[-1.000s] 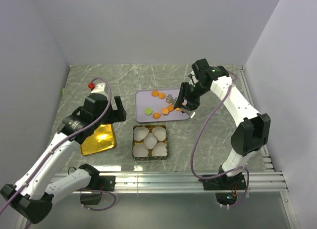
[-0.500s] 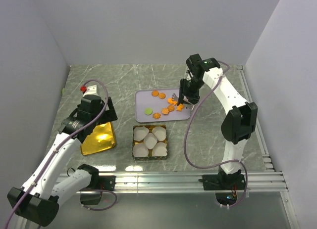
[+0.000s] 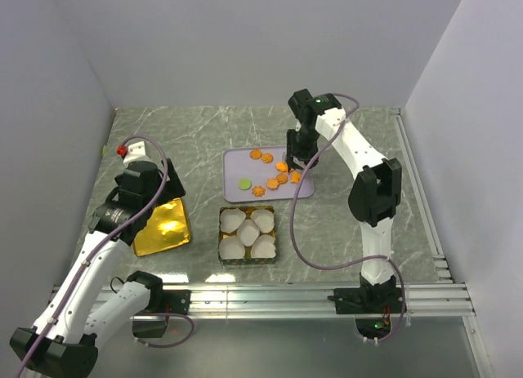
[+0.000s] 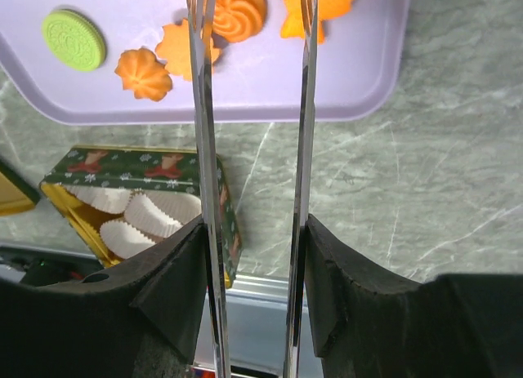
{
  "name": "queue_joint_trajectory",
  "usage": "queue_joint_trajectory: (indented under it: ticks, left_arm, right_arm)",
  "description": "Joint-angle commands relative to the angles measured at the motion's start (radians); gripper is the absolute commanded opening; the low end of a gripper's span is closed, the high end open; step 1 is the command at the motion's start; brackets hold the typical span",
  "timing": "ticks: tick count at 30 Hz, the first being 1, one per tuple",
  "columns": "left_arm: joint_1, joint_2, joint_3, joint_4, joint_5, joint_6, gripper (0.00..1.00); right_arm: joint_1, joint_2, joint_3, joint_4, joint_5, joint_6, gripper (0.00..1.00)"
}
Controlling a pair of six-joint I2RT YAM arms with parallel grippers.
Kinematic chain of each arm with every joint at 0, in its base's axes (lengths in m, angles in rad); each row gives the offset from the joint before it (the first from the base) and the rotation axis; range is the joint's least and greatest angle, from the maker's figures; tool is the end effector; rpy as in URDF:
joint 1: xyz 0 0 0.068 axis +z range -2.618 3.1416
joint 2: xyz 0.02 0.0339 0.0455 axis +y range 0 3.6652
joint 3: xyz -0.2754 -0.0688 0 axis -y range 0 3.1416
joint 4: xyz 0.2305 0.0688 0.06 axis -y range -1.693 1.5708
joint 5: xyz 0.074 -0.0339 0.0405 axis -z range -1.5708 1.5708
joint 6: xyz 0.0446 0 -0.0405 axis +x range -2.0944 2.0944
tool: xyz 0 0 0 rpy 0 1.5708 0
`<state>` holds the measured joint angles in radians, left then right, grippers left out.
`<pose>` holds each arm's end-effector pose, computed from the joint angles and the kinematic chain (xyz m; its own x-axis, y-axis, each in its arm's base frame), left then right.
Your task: Pack the cookies
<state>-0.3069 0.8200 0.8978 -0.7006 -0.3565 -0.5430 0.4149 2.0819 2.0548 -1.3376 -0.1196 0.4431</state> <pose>0.1489 -0.0309 0.3250 -0.4827 -0.3550 -0.8006 -0.2763 0.9292 -0.2454 0.3739 0.1705 0.2917 -0.9905 0.0289 -0.1348 0.0023 0.9811 0.1932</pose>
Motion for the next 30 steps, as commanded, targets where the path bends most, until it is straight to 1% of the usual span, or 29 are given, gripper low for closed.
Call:
queue_joint_trajectory:
  ticks: [1,13,20,24,30]
  left_arm:
    - [0.008,0.002,-0.007,0.032,-0.009,-0.003,1.0]
    - [0.026,-0.002,-0.008,0.038,0.004,0.003,0.99]
    - [0.04,-0.005,-0.008,0.039,0.011,0.006,0.99]
    - [0.048,-0.007,-0.008,0.043,0.019,0.011,0.98]
    - [0.071,-0.007,-0.011,0.047,0.033,0.017,0.97]
  right_arm:
    - [0.03,0.027,0.065,-0.028,0.035,-0.017,0.53]
    - [0.059,0.104,0.091,-0.034,0.074,-0.021,0.58]
    - [0.073,0.118,0.102,-0.04,0.112,-0.02,0.61]
    - [0.074,0.129,0.105,-0.04,0.103,-0.02,0.61]
    - [0.108,0.139,0.108,-0.038,0.072,-0.018,0.62]
